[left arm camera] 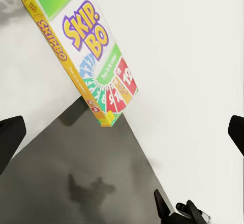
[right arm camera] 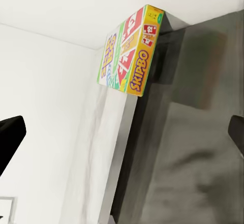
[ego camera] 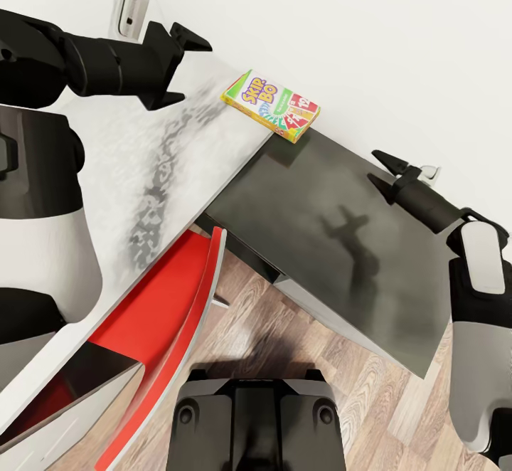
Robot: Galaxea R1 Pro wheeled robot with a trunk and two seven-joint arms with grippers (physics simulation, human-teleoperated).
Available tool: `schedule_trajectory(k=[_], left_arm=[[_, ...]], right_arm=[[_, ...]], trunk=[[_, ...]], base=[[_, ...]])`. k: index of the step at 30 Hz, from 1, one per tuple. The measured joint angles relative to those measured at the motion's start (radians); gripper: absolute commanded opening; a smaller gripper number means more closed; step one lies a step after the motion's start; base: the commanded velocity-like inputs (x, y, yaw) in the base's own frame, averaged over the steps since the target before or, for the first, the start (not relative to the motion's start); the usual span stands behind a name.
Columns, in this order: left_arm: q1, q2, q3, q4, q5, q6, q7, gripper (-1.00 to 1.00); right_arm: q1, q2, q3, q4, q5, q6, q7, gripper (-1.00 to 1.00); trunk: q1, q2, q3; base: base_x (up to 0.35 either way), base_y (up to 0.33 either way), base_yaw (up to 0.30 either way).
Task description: Put all the toys in the child's room - the three board games (two on the bed and one on the table), the two jigsaw puzzles on the table, and the tennis ball on the table - inside the toy box on the table in the child's room.
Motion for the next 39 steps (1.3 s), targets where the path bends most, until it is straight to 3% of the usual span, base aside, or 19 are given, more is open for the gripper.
schedule_trajectory(k=[8,13,20,29,39], left_arm=[[-0.003,0.000,-0.017,0.000,0.010,0.000,0.002,1.00],[-0.005,0.002,-0.031,0.000,0.013,0.000,0.002,1.00],[-0.007,0.005,-0.041,-0.001,0.016,0.000,0.002,1.00],[-0.008,0.006,-0.046,0.000,0.017,0.000,0.002,1.00],[-0.008,0.007,-0.047,0.000,0.018,0.000,0.002,1.00]], right_arm=[[-0.002,0.000,0.017,0.060,0.004,-0.081,0.005,1.00],[-0.013,0.001,0.051,0.090,0.007,-0.125,0.009,1.00],[-0.039,0.001,0.130,0.165,0.011,-0.216,0.030,1.00],[-0.066,0.001,0.182,0.248,0.018,-0.313,0.144,1.00],[-0.093,-0.003,0.198,0.322,0.024,-0.364,0.219,1.00]], trunk=[[0.000,0.000,0.000],[0.000,0.000,0.000],[0.000,0.000,0.000],[0.000,0.000,0.000],[0.000,0.000,0.000]], base=[[0.000,0.000,0.000],[0.000,0.000,0.000],[0.000,0.000,0.000],[0.000,0.000,0.000],[0.000,0.000,0.000]])
